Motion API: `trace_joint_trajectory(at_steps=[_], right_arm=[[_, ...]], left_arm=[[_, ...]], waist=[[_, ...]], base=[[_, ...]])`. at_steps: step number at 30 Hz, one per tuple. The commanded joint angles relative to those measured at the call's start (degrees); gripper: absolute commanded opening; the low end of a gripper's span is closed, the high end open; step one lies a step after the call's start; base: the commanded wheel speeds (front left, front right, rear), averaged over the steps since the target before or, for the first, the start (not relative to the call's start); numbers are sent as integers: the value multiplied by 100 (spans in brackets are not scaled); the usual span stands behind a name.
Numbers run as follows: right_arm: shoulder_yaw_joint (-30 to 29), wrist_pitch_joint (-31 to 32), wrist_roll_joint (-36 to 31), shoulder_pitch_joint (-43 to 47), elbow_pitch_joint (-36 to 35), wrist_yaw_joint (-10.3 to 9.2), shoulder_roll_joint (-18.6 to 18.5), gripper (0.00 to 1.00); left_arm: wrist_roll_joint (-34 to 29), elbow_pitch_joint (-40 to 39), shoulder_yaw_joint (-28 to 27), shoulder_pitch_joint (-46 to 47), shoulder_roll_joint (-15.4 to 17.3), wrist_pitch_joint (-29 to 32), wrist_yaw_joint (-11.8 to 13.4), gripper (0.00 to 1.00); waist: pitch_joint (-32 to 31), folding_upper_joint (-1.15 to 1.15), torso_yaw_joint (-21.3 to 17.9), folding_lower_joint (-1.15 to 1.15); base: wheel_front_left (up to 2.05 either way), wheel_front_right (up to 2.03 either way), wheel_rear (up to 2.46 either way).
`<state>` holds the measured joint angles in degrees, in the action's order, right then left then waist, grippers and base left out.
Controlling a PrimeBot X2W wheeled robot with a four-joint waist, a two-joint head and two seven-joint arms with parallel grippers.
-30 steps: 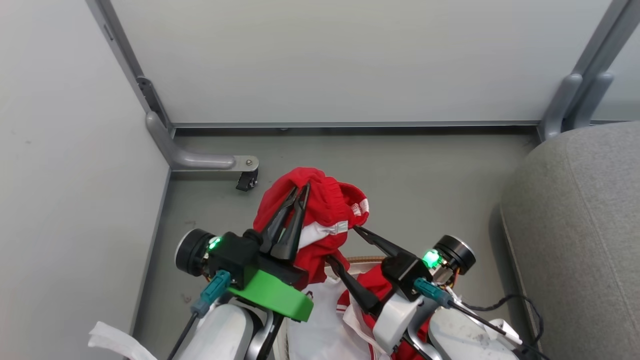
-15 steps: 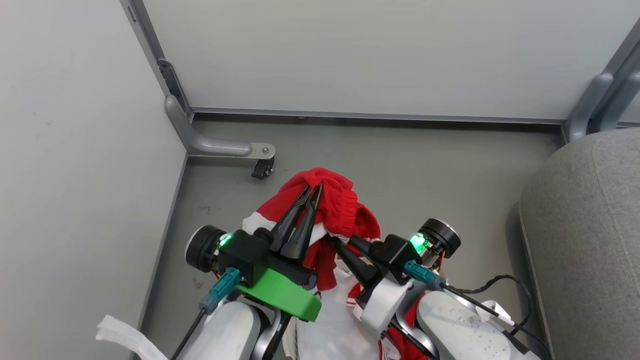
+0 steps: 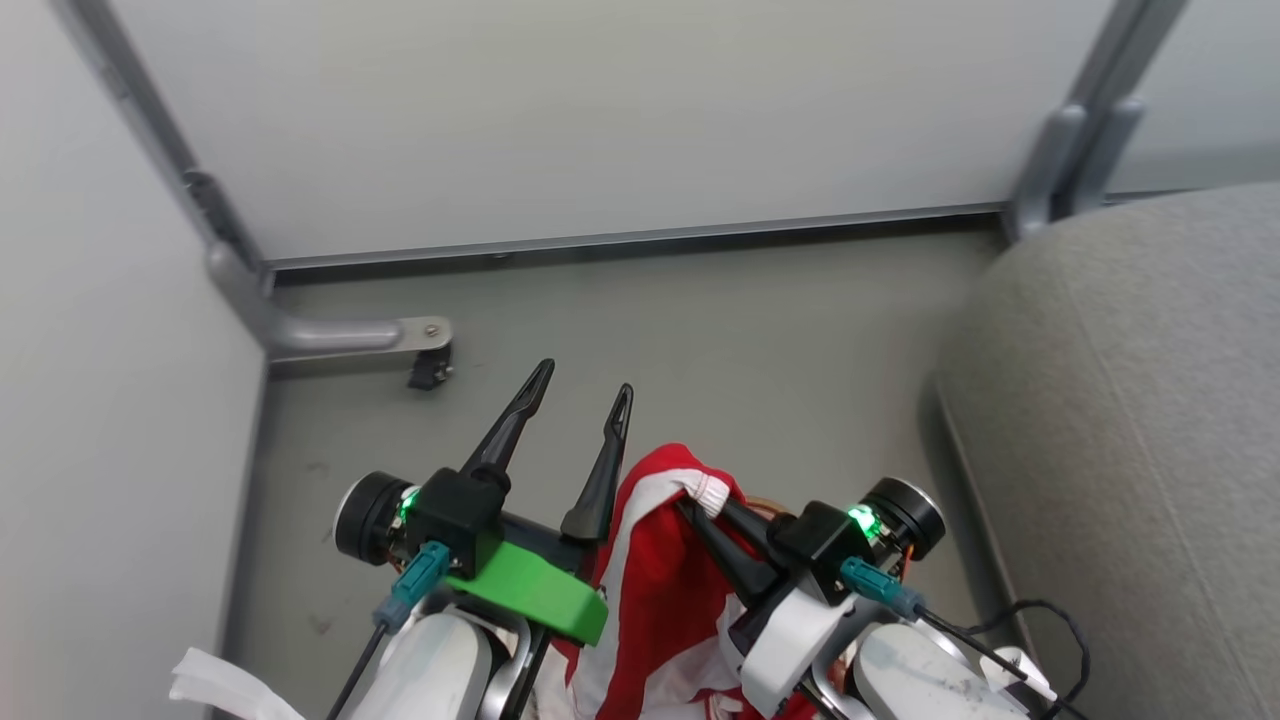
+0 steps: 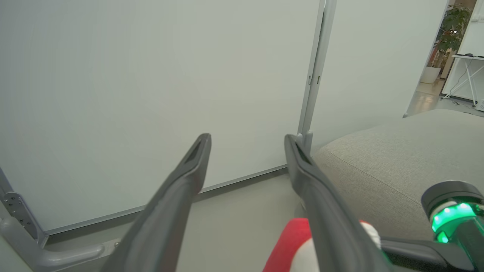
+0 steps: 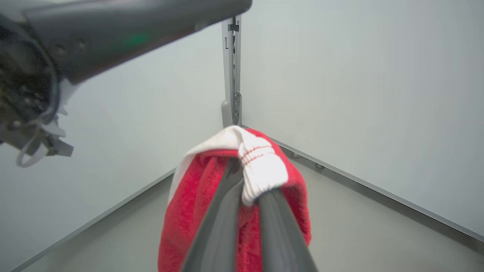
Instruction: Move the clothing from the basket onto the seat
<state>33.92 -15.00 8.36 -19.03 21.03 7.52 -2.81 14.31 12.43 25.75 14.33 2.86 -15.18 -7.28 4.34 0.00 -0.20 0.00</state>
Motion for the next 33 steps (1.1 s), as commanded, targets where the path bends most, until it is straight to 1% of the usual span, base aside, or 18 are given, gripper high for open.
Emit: trace_joint_trajectory(at_steps=[1, 4, 10, 14, 19, 23, 27, 29, 33], right_arm=[[-24, -28, -30, 116, -37, -6, -22, 0], [-117, -28, -72, 242, -101, -6, -22, 0], [-433, -28, -173, 441, -307, -6, -19, 0], [-753, -28, -224, 573, -480, -6, -17, 0], [-1033, -28, -293, 654, -635, -6, -15, 0], [-1333, -28, -324, 572, -780, -6, -16, 0], [-1728, -28, -511, 251, -951, -6, -18, 0], [-1846, -28, -603, 60, -966, -6, -108, 0], [-2024, -28, -785, -587, -924, -6, -441, 0]], left_arm=[[-31, 16, -52, -99, 11, 5, -10, 100], [-80, 2, -114, -143, 11, 4, -14, 100], [-163, 15, -177, -172, 13, 4, -23, 100], [-206, 23, -188, -137, 13, 5, -27, 100], [-268, 63, -130, -131, 18, 4, -27, 100], [-255, 78, -98, -87, 19, 4, -24, 100], [-279, 63, -15, 51, 79, 4, -25, 100], [-283, 67, 45, 92, 126, 4, -25, 100], [-282, 60, 185, 210, 252, 4, -25, 100]], waist=[[-34, 0, -792, 0], [-29, 0, -1295, 0], [72, 0, -2053, 0], [174, 0, -2441, 0], [270, 0, -2818, 0], [390, 0, -3035, 0], [602, 0, -3092, 0], [708, 0, -3102, 0], [1031, 0, -3023, 0]], base=[[0, 0, 0], [0, 0, 0], [0, 0, 0], [0, 0, 0], [0, 0, 0], [0, 0, 0], [0, 0, 0], [0, 0, 0], [0, 0, 0]])
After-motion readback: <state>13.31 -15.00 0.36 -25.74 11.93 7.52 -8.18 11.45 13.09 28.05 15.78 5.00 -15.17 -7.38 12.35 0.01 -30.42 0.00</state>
